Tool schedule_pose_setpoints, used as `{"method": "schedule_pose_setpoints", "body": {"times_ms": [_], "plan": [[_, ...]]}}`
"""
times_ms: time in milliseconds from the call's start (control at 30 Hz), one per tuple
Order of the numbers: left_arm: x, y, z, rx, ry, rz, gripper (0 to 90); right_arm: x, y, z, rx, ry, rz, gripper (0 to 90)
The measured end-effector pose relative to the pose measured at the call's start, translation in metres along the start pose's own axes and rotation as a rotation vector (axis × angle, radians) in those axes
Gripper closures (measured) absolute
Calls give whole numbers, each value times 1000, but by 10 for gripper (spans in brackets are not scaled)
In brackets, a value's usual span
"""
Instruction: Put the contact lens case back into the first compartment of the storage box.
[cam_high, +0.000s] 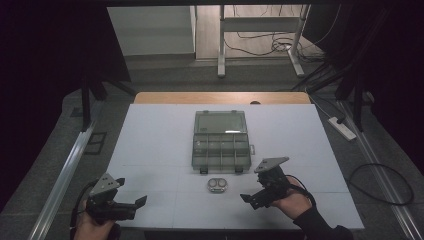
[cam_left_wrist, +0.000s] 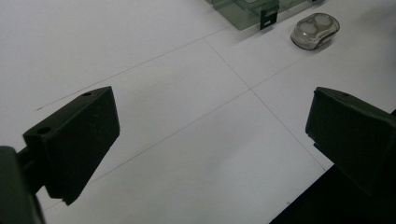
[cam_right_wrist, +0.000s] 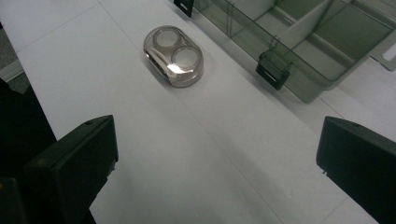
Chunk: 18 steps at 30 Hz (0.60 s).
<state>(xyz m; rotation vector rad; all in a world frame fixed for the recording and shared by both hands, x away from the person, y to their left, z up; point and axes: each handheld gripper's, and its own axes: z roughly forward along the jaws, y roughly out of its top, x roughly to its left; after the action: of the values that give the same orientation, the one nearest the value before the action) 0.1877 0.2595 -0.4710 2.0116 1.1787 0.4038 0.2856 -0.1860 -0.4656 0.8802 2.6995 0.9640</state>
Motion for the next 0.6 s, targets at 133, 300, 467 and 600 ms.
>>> {"method": "schedule_pose_setpoints", "body": {"times_ms": [133,300,467,600], "plan": [[0,0,0,0,0,0,29,2,4,5,8,10,-12,0],[0,0,0,0,0,0,28,4,8,10,17,15,-25,0],[0,0,0,3,-1,2,28,5,13,17,22,20,-35,0],[0,0,0,6,1,5,28,6,16,20,25,22,-39,0]]}}
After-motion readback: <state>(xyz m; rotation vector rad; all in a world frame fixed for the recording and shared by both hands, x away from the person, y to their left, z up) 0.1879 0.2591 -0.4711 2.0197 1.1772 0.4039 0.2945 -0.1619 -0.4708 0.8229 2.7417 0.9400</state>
